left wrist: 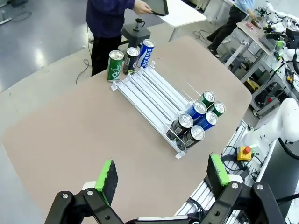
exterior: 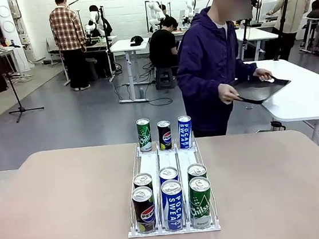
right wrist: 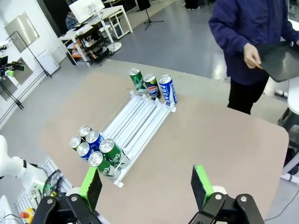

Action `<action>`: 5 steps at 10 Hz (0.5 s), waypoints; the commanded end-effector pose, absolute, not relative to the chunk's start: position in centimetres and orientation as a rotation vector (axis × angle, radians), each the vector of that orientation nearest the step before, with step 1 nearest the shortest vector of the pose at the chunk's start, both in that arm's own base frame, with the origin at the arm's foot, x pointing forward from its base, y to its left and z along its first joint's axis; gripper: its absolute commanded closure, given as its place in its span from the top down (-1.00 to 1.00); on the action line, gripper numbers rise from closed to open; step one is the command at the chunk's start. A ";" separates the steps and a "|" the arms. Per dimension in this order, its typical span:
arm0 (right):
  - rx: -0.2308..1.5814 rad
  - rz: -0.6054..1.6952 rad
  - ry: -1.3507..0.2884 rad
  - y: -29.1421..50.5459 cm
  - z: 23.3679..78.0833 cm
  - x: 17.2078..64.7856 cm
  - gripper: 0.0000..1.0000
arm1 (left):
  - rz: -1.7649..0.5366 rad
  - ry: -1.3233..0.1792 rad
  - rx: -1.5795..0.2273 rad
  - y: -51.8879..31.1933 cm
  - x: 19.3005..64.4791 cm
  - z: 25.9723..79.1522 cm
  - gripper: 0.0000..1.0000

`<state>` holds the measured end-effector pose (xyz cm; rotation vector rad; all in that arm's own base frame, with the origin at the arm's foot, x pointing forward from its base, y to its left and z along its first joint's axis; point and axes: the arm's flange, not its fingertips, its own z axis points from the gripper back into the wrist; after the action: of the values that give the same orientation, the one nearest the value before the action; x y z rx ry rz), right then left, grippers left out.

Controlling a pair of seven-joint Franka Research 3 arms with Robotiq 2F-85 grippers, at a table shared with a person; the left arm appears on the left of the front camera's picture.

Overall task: Retrieve and hand over the desired beverage to the person.
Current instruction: Pick up a can of the same type that the person held from the Automatic Can Dispenser.

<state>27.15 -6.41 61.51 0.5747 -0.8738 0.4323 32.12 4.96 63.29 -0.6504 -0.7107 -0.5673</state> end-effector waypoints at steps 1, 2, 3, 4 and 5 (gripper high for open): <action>0.592 0.445 -0.873 -6.4 61.5 27.4 1.00 | -0.587 -0.724 -0.660 5.3 32.2 63.3 1.00; 0.592 0.445 -0.873 -6.4 61.5 27.4 1.00 | -0.587 -0.724 -0.660 5.3 32.2 63.3 1.00; 0.592 0.445 -0.873 -6.4 61.5 27.4 1.00 | -0.587 -0.724 -0.660 5.3 32.2 63.3 1.00; 0.592 0.445 -0.873 -6.4 61.5 27.4 1.00 | -0.587 -0.724 -0.660 5.3 32.2 63.3 1.00; 0.592 0.445 -0.873 -6.4 61.5 27.4 1.00 | -0.587 -0.724 -0.660 5.3 32.2 63.3 1.00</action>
<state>27.16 -6.42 61.49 0.5734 -0.8727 0.4315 32.09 5.12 63.31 -0.6464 -0.7123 -0.5632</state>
